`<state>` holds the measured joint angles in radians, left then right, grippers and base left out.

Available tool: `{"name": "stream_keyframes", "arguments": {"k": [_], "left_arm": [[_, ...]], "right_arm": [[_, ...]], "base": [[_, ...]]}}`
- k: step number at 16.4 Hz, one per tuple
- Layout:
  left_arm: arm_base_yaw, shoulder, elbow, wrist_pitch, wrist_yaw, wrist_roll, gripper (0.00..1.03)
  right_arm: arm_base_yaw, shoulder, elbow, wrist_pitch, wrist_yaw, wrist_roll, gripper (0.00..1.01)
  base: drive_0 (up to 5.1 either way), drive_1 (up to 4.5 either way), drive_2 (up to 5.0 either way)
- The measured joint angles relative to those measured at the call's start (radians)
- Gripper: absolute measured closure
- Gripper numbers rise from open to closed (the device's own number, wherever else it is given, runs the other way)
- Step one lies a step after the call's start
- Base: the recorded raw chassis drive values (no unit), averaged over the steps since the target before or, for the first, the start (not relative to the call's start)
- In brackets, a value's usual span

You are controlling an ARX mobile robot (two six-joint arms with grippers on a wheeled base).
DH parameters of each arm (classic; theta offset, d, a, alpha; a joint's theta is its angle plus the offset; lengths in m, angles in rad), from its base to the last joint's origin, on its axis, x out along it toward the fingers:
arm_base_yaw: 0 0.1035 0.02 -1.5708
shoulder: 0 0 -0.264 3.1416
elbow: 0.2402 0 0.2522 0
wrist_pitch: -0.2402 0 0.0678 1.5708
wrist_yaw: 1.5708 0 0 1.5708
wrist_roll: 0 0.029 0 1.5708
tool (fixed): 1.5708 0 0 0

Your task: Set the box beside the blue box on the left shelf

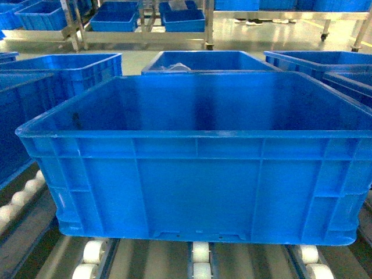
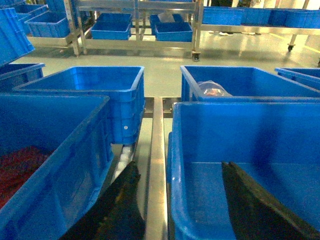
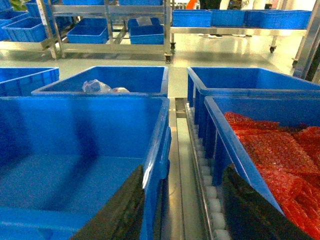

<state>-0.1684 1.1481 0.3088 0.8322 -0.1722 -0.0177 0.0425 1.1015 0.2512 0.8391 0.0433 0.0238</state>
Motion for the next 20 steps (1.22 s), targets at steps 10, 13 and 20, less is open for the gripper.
{"name": "stream_keyframes", "arguments": {"k": [10,13,20], "left_arm": [[0.167,-0.432,-0.249,-0.189,0.173,0.001,1.01],[0.167,-0.507,-0.293,-0.225,0.171,0.001,1.01],[0.167,-0.809,-0.293,-0.492,0.172,0.001,1.01]], "right_arm": [[-0.043,-0.375,-0.229,-0.14,-0.043,-0.018,1.0],[-0.043,-0.528,-0.238,-0.267,-0.044,-0.019,1.0],[-0.043,-0.792,-0.238,-0.527,-0.043,-0.018,1.0]], "base": [[0.0,0.0,0.0],[0.0,0.0,0.0],[0.0,0.0,0.0]]}}
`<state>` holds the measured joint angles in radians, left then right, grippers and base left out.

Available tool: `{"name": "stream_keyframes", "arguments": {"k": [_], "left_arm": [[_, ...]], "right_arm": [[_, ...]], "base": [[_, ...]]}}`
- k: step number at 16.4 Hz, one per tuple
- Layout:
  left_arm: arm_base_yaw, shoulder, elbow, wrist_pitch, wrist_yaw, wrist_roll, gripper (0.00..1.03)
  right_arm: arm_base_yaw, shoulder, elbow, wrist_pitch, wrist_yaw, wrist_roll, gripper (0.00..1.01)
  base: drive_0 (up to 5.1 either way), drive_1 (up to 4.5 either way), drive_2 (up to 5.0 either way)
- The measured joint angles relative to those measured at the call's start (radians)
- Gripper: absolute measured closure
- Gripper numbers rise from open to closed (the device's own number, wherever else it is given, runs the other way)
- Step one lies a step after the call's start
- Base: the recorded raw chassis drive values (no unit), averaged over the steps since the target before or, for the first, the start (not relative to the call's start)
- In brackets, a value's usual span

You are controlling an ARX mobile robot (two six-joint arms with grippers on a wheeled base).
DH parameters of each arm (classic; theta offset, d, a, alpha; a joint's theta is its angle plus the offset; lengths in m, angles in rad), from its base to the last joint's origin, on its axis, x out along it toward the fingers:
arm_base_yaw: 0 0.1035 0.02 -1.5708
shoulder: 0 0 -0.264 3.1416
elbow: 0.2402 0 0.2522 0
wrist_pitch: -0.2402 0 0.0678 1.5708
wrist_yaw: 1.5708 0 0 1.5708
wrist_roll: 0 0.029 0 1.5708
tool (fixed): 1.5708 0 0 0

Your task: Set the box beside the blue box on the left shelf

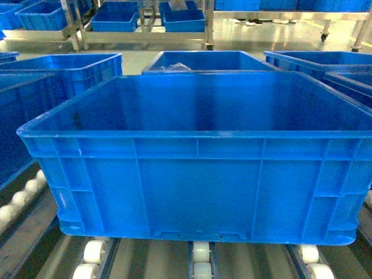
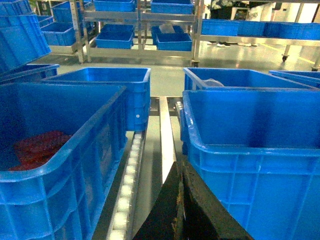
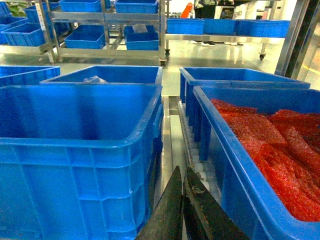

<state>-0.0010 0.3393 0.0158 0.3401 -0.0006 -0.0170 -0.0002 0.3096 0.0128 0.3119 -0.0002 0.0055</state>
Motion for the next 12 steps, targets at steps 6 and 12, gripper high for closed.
{"name": "stream_keyframes", "arguments": {"k": [6,12], "left_arm": [[0.0,-0.084,0.0,-0.085,0.0,0.0,1.01],[0.0,-0.154,0.0,-0.154,0.0,0.0,1.01]], "right_arm": [[0.0,-0.077,0.0,-0.078,0.0,0.0,1.0],[0.0,-0.138,0.0,-0.14,0.0,0.0,1.0]], "base": [[0.0,0.0,0.0],[0.0,0.0,0.0]]}}
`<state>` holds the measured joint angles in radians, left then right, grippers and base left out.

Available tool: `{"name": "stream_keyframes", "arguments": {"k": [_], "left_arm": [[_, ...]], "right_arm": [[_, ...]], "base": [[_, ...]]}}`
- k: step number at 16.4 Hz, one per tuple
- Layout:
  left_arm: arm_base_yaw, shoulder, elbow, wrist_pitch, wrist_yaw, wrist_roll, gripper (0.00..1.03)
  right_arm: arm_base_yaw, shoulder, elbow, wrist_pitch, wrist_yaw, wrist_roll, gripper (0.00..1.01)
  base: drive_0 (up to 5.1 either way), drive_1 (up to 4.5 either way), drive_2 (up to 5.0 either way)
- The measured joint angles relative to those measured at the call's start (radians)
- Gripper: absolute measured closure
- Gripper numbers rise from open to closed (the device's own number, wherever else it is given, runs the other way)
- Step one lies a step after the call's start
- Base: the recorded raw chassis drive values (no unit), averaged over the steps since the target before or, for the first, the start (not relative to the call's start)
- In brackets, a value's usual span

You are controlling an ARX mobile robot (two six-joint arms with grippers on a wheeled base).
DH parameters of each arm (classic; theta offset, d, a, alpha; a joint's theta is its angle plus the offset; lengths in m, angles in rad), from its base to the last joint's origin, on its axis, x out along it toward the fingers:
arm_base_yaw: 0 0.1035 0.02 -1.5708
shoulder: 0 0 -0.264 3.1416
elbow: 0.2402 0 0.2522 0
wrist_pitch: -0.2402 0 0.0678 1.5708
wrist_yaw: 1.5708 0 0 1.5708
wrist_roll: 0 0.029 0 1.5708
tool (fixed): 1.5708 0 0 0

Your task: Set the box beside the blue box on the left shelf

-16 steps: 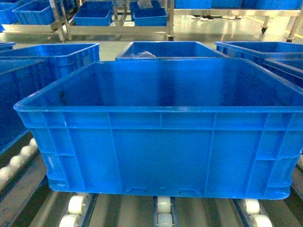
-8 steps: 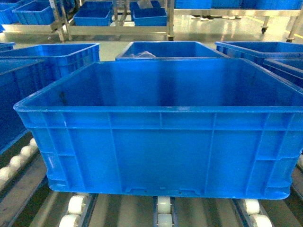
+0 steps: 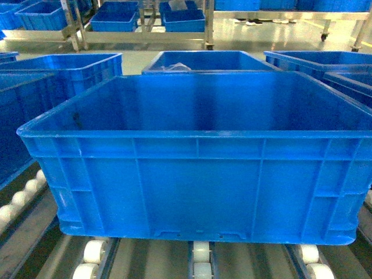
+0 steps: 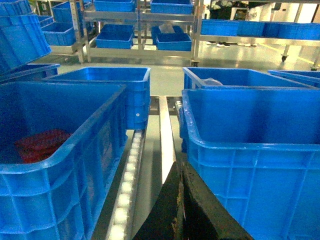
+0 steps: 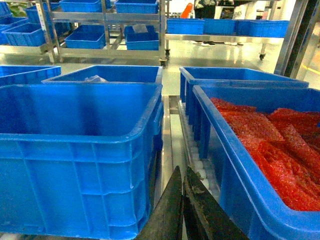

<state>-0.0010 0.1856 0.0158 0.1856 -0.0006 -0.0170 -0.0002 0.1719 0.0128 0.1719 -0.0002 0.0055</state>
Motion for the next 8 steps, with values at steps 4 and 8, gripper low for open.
{"name": "stream_keyframes", "arguments": {"k": [4,8], "left_arm": [[0.0,-0.033,0.0,-0.046,-0.001,0.0,1.01],[0.002,-0.175,0.0,-0.2,0.005,0.003,1.01]], "right_arm": [[0.0,-0.113,0.0,-0.168,-0.003,0.0,1.0],[0.0,-0.166,0.0,-0.179,0.0,0.0,1.0]], "base": [[0.0,0.0,0.0],[0.0,0.0,0.0]]}}
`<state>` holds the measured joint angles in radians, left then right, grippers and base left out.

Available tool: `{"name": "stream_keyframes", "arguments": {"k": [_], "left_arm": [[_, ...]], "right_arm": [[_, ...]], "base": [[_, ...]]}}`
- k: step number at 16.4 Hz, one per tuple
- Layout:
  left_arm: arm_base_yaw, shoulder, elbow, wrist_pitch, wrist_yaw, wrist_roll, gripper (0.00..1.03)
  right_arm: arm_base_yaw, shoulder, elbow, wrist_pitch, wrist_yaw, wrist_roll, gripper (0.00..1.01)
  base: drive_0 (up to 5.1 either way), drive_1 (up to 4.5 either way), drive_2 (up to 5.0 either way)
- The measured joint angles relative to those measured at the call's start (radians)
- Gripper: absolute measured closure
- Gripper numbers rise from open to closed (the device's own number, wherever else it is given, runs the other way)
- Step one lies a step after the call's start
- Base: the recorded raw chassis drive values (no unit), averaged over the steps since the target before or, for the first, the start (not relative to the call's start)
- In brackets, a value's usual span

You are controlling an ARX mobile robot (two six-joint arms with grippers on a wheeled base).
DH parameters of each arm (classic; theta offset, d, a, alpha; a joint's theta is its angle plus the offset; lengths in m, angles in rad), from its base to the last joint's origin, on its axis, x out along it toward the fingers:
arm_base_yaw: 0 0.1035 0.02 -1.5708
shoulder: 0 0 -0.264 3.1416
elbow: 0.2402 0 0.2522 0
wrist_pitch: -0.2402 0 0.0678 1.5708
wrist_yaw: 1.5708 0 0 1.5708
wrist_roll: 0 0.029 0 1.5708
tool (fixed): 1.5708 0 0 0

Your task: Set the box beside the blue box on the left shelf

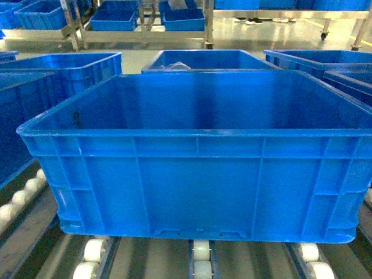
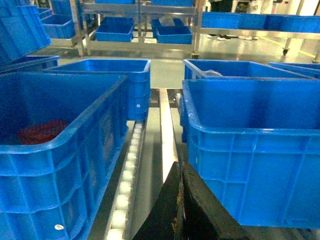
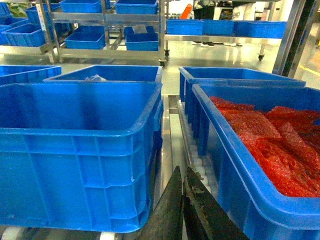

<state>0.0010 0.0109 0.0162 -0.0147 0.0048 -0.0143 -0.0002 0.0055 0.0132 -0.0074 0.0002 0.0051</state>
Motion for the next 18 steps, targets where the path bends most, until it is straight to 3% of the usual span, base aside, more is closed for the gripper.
{"name": "stream_keyframes", "arguments": {"k": [1,2,5,6,8,9,18], "left_arm": [[0.0,0.0,0.0,0.01,-0.007,0.0,1.01],[0.0,0.0,0.0,0.01,-0.006,0.0,0.96],[0.0,0.0,0.0,0.009,-0.006,0.0,0.55],[0.0,0.0,0.0,0.009,-0.006,0.0,0.35],[0.0,0.0,0.0,0.009,-0.006,0.0,0.08],[0.0,0.0,0.0,0.009,-0.006,0.001,0.04],[0.0,0.0,0.0,0.009,-0.006,0.001,0.05]], "right_arm": [[0.0,0.0,0.0,0.004,0.0,-0.001,0.99],[0.0,0.0,0.0,0.002,0.0,-0.002,0.87],[0.0,0.0,0.0,0.002,0.0,-0.002,0.47],[0.0,0.0,0.0,0.002,0.0,-0.002,0.26],[0.0,0.0,0.0,0.002,-0.001,-0.001,0.01],[0.0,0.0,0.0,0.002,0.0,-0.001,0.04],[0.0,0.0,0.0,0.002,0.0,-0.002,0.03]], "base": [[0.0,0.0,0.0],[0.0,0.0,0.0],[0.0,0.0,0.0],[0.0,0.0,0.0],[0.0,0.0,0.0],[0.0,0.0,0.0],[0.0,0.0,0.0]]}}
